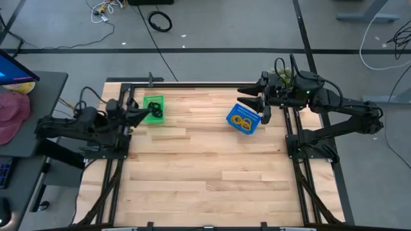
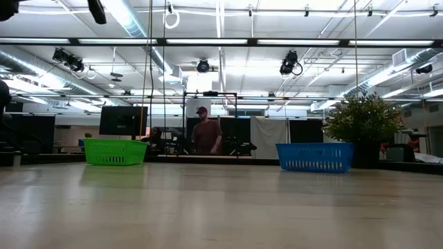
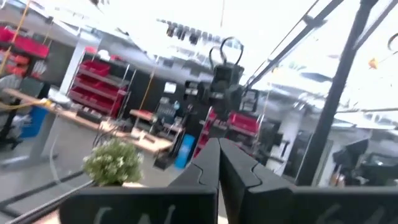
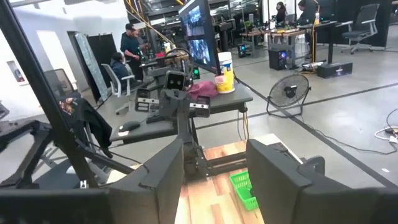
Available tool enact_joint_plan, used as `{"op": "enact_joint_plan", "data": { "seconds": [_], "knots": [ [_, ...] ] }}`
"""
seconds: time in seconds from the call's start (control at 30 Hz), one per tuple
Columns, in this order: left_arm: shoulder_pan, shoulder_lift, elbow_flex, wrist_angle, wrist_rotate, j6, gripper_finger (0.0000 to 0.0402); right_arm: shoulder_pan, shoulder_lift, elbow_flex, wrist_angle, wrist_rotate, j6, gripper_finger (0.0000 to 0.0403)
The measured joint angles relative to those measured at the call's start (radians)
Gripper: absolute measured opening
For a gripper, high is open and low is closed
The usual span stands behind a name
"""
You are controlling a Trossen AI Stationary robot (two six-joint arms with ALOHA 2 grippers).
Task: Sort spring keychains
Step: Return to home position
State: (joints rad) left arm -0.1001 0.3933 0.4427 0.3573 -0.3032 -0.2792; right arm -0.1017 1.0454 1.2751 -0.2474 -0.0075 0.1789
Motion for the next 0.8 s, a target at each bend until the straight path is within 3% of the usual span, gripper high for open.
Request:
{"op": "enact_joint_plan", "data": {
  "seconds": [0.53,0.8],
  "knots": [
    [0.0,-0.363,-0.207,-0.003,0.021,0.025,0.0003,-0.011,0.0,0.0,0.0,0.0,0.061,0.0178],
    [0.001,-0.389,-0.302,0.086,0.037,-0.001,0.0002,-0.023,0.0,0.0,-0.013,0.013,0.101,0.0178]
  ]
}}
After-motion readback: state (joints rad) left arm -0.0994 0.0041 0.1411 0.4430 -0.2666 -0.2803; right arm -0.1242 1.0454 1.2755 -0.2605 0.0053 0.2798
